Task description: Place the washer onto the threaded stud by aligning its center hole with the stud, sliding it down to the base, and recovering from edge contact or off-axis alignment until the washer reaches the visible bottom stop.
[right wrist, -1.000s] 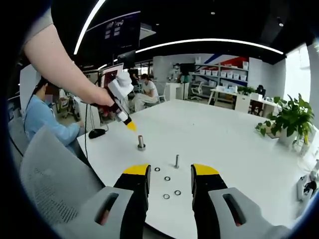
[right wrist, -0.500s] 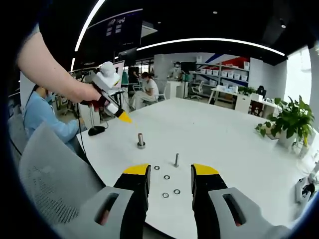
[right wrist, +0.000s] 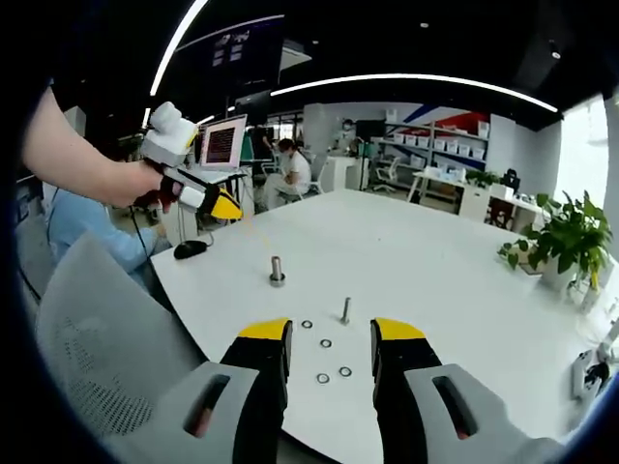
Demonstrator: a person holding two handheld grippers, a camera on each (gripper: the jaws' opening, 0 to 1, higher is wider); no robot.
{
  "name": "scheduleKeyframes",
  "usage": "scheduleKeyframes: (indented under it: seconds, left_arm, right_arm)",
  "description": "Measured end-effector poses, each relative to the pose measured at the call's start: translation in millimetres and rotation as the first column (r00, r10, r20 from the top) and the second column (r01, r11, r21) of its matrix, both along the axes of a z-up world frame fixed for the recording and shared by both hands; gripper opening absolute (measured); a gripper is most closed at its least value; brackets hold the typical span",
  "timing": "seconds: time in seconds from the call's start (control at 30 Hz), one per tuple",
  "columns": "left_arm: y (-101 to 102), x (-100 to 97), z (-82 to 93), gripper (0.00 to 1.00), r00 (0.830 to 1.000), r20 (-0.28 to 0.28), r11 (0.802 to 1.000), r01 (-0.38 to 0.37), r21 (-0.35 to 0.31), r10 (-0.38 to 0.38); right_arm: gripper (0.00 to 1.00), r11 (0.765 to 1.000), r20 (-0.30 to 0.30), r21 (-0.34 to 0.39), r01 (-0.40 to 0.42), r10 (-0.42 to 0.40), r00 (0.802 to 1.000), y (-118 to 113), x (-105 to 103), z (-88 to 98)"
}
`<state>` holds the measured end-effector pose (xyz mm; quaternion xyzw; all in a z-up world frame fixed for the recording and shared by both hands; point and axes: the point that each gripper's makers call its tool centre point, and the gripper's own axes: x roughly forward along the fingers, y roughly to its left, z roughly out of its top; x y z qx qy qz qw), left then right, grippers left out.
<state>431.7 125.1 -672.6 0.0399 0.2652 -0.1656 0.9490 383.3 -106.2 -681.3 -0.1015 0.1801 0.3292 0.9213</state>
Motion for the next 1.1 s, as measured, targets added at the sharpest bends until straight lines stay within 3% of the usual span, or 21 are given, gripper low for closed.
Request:
scheduleKeyframes:
  seconds: [0.1,0.27,0.5,0.8,1.0,1.07,1.1]
  left_arm:
    - [-0.5,-4.5,4.2,0.24,1.0,0.028,1.0,0.005,0.005,-0.005]
    - [-2.3,-8.0,15.9,0.24,0.997,0.082,0.999,0.006,-0.033,-0.003]
    - [-1.8,-13.6,32.6,0.24,0.987,0.163,0.996,0.016,-0.086,-0.002]
    - [2.8,-32.9,28.1,0.24,0.975,0.222,0.997,0.046,-0.068,-0.03]
    - [8.7,-49.8,35.1,0.24,0.966,0.258,0.991,0.06,-0.12,-0.028]
    - [11.5,-53.5,28.2,0.24,0.968,0.25,0.992,0.064,-0.107,-0.035]
    - [14.9,-54.8,24.7,0.24,0.973,0.231,0.99,0.048,-0.135,-0.015]
  right_arm:
    - [0.35,1.0,0.001,-0.008,-0.003,0.003,1.0,0.6,-0.1,-0.5]
    - [0.36,1.0,0.03,-0.005,0.019,-0.019,0.999,-3.3,1.5,4.5]
    - [0.36,1.0,0.025,-0.023,0.017,-0.016,1.0,-2.2,0.9,1.4]
    - [0.36,0.997,0.0,-0.081,0.017,-0.017,1.0,-2.5,2.1,-9.2]
    - [0.37,0.991,-0.006,-0.13,0.013,-0.014,1.0,-3.1,2.0,-14.8]
    - [0.37,0.99,-0.014,-0.14,0.019,-0.021,1.0,-4.8,2.4,-17.5]
    - [0.37,0.99,-0.017,-0.138,0.025,-0.027,0.999,-5.9,2.3,-17.4]
